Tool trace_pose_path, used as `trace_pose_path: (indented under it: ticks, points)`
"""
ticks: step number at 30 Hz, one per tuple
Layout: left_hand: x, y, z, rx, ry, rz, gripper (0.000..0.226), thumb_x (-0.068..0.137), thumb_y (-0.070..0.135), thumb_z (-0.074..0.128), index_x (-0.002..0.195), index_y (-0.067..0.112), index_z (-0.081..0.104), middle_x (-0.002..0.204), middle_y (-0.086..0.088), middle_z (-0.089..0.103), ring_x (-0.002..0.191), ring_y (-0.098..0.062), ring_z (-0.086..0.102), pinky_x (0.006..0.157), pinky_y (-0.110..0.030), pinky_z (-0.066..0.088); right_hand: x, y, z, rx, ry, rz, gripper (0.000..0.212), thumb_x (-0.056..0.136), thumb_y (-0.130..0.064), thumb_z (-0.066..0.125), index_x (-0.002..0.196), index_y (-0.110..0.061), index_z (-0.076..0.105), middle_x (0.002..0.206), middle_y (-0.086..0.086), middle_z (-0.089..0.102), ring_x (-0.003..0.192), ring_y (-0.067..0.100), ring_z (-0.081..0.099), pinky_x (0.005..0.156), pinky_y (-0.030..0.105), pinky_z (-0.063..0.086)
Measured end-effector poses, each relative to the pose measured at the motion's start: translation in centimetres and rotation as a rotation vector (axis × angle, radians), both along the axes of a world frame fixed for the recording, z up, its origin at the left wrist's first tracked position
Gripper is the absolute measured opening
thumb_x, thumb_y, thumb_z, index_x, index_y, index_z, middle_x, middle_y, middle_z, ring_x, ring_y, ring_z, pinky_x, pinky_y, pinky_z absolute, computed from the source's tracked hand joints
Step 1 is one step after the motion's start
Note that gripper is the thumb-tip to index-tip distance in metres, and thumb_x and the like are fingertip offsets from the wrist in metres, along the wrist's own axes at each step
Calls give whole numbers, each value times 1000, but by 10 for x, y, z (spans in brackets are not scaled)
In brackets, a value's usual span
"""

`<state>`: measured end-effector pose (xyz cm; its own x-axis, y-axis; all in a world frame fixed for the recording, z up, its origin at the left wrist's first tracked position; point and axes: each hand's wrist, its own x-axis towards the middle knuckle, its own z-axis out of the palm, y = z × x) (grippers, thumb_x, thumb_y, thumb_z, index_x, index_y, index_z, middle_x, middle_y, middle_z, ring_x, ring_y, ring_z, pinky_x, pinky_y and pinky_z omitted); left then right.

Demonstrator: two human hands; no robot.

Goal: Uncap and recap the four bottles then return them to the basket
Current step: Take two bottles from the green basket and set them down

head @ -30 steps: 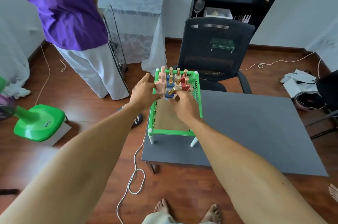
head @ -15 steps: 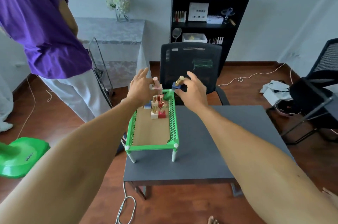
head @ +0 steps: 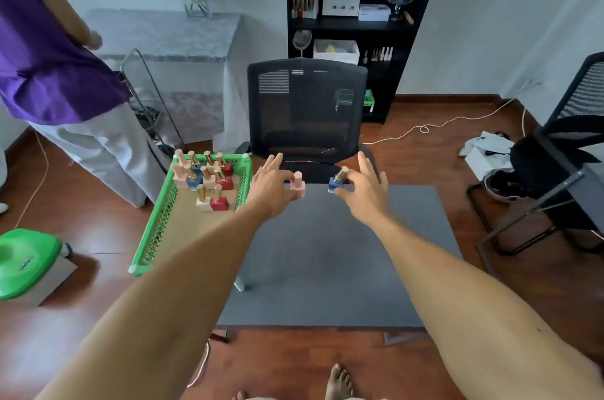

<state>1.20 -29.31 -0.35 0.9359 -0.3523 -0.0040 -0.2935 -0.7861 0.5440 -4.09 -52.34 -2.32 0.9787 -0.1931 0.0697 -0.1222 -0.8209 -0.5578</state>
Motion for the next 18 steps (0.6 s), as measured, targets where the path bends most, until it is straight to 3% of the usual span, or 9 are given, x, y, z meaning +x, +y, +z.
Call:
trace_pose_path:
  ticks: [4,10,14,18]
  points:
    - [-17,-22,-29,35,75,46,24,84,42,75,106,31,73,164,-9,25,154,-23,10,121,-41,14,-11,-18,-30,22,59,26,14,94,-32,77,107,-26,77,171,7,25,147,32,35,122,48,18]
    - [-24,-29,-70,64,162,91,28,86,40,76,110,27,72,163,-9,27,153,-23,11,118,-41,16,-14,-19,-68,67,175,63,17,93,-31,78,109,-26,78,172,5,25,140,37,42,118,61,30]
    - [-22,-31,-101,78,221,83,27,87,37,76,113,29,71,164,-10,25,154,-25,11,119,-41,17,-12,-14,-95,71,237,65,16,93,-24,79,108,-24,77,172,6,24,137,42,47,123,54,24]
    - [-17,-29,-125,65,248,90,32,85,32,79,115,31,71,163,-9,27,154,-24,14,117,-38,19,-7,-9,-112,69,304,61,18,92,-25,80,110,-24,76,173,4,22,131,43,50,116,47,35]
